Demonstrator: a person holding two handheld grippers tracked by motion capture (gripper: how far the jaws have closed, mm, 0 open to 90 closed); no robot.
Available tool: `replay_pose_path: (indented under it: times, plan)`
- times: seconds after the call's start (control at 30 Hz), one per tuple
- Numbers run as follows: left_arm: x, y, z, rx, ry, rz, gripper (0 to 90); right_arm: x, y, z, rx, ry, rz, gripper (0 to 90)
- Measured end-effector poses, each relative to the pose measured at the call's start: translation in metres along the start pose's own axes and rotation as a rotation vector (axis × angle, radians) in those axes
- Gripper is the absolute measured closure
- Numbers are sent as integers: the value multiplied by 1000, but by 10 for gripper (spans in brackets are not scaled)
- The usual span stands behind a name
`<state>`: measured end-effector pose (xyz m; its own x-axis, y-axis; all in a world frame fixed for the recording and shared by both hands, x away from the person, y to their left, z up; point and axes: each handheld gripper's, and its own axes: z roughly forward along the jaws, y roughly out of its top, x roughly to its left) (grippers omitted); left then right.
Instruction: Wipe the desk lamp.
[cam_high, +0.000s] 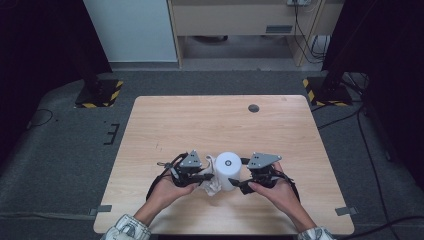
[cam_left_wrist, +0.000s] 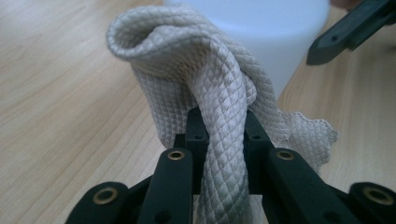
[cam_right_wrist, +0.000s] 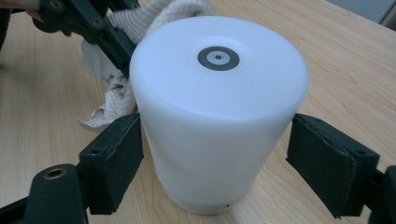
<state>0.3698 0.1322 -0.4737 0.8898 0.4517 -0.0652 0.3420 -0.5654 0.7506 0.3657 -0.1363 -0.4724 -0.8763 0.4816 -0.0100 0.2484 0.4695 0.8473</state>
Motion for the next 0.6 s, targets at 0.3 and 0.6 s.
replay_pose_path:
  times: [0.3,0.6]
  plan:
    - [3,-3,-5,-32,-3,-19,771,-1,4,4,13,13,10,163]
    - [0,-13,12,54,-7,-31,770,-2,6,6,18,26,21,157]
